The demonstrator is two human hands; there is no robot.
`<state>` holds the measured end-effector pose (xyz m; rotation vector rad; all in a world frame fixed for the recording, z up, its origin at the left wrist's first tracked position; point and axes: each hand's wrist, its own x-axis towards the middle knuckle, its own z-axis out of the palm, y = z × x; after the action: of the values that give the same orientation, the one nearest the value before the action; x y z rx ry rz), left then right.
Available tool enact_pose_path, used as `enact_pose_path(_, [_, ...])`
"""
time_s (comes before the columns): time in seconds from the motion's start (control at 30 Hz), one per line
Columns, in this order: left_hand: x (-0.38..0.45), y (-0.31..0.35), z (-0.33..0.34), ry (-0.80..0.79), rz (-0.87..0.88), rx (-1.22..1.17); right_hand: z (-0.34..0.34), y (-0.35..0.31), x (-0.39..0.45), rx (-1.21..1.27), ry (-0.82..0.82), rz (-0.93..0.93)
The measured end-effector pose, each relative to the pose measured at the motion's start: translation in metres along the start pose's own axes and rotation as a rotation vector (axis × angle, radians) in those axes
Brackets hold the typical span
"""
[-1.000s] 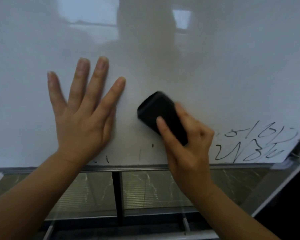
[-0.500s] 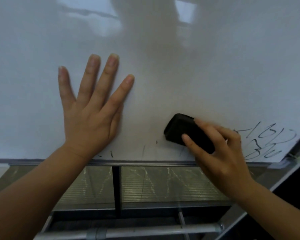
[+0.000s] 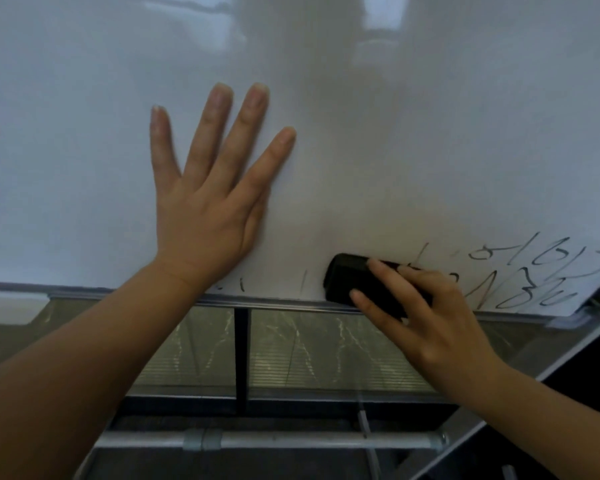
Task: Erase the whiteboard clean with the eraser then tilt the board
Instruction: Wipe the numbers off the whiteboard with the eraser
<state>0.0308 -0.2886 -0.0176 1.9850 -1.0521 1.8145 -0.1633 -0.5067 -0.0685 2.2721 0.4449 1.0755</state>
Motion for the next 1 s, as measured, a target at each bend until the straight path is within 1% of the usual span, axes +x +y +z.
enact_pose_path(0.07, [0.0, 0.001, -0.001, -0.008, -0.002, 0.0, -0.003, 0.004, 0.001, 0.001, -0.024, -0.011])
enact_pose_path(0.17, [0.0, 0.002, -0.002, -0.022, 0.0, -0.006, -0.006, 0.014, 0.013, 0.022, 0.048, 0.105])
enact_pose_path(0.2, [0.0, 0.001, -0.003, -0.024, 0.0, -0.007, -0.006, 0.012, 0.014, 0.019, 0.054, 0.113])
enact_pose_path(0.27, [0.0, 0.0, -0.003, -0.025, -0.003, -0.011, -0.005, 0.004, 0.012, 0.014, 0.011, 0.065])
enact_pose_path(0.33, [0.0, 0.0, -0.004, -0.027, -0.008, -0.013, -0.006, -0.002, 0.007, 0.023, -0.067, -0.013])
enact_pose_path(0.4, [0.0, 0.001, -0.005, -0.03, -0.01, -0.013, -0.01, 0.006, 0.01, 0.02, -0.091, -0.058])
enact_pose_path(0.53, [0.001, 0.002, -0.005, -0.032, -0.001, -0.013, -0.013, 0.017, 0.016, 0.023, -0.066, 0.035])
enact_pose_path(0.63, [0.0, 0.004, -0.005, -0.033, -0.009, -0.014, -0.012, 0.0, 0.009, 0.024, -0.116, -0.039])
enact_pose_path(0.7, [0.0, 0.003, -0.005, -0.034, -0.009, -0.009, -0.013, -0.004, 0.012, 0.025, -0.119, -0.085])
enact_pose_path(0.8, [0.0, 0.002, -0.007, -0.033, -0.003, -0.007, -0.013, -0.001, 0.025, 0.033, -0.072, -0.015])
enact_pose_path(0.87, [0.0, 0.002, -0.007, -0.032, -0.002, -0.01, -0.013, -0.009, 0.029, 0.038, -0.069, 0.013])
enact_pose_path(1.0, [0.0, 0.004, -0.006, -0.031, -0.003, -0.011, -0.013, -0.027, 0.024, 0.022, -0.123, -0.067])
